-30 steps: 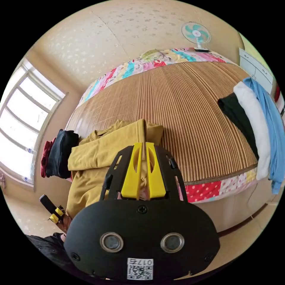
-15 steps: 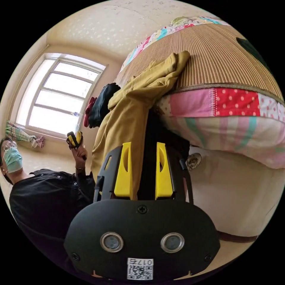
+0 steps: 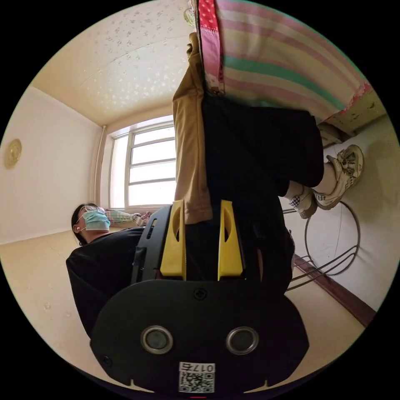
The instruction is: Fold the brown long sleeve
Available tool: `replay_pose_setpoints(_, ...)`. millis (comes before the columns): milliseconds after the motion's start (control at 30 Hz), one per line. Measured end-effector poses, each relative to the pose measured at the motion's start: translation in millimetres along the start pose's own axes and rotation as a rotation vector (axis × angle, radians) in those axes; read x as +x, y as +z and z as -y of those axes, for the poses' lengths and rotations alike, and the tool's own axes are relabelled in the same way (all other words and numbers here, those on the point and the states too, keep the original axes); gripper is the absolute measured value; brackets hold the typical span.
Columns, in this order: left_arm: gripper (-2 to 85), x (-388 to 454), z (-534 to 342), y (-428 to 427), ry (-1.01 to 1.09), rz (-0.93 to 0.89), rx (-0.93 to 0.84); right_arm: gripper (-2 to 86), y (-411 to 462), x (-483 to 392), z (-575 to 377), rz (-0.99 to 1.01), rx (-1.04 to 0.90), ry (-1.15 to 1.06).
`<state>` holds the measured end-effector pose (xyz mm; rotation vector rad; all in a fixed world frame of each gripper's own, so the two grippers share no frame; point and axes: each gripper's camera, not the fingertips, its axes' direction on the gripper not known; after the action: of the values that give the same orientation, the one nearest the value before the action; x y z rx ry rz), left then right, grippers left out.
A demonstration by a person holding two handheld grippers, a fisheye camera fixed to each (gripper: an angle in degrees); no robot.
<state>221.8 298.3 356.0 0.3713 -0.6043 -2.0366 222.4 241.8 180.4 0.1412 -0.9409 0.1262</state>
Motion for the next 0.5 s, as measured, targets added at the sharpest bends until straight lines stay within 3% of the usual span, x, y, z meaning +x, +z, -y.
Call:
replay_pose_setpoints(167,4.2,31,-6,-25,0.064,-0.143,-0.018,7.5,-4,-4,-7,0.080,0.027,-0.079)
replay_pose_setpoints(367,3.9,87,-7,-58,0.197,-0.274,0.024,4.8,-25,-33,-20,0.159,0.083,-0.259)
replay_pose_setpoints(500,4.0,126,-7,-70,0.236,-0.165,-0.011,4.2,-32,-95,-18,0.165,0.088,-0.446)
